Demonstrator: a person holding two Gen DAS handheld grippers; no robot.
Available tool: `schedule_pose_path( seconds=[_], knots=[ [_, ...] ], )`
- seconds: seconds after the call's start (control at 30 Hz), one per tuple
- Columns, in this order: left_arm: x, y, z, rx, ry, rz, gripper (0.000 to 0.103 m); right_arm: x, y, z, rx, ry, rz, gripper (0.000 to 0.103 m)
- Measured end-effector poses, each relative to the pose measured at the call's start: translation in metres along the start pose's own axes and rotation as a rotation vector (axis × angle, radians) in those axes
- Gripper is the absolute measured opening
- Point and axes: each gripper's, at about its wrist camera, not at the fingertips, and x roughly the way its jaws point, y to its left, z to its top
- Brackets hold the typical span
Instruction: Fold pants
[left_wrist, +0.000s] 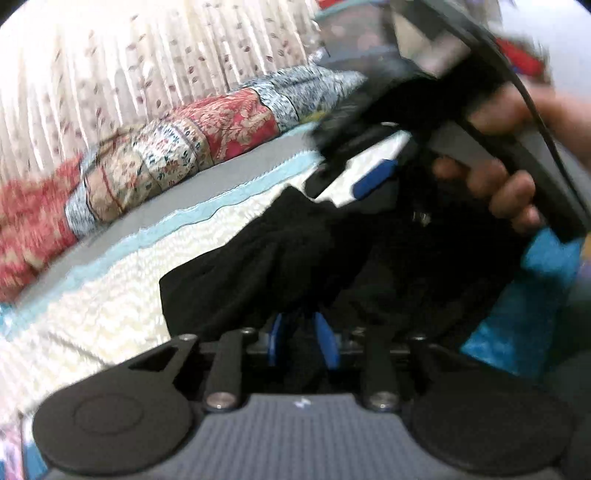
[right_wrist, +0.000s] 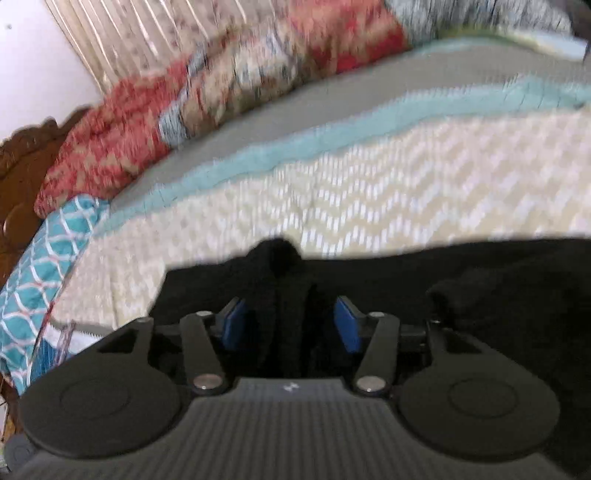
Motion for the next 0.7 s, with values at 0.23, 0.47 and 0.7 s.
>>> schedule_pose_path(
  seconds=[0.23,0.47,0.7],
  knots=[
    [-0.037,0.079,0.007,-0.403,-0.093,-0.149,0.036,-0.038,0.0,-0.016,0.06,-0.056,0.112,0.056],
    [0.016,0.095,0.014,-0.559,0.032,-0.18,0.026,-0.03,0.019,-0.054,-0.06,0.064,0.154,0.047],
    [0.046,0.051,0.002,-0.399,0.17,-0.093,0.028,0.003,0.011,-0.059,-0.036,0.153,0.09,0.042]
  ],
)
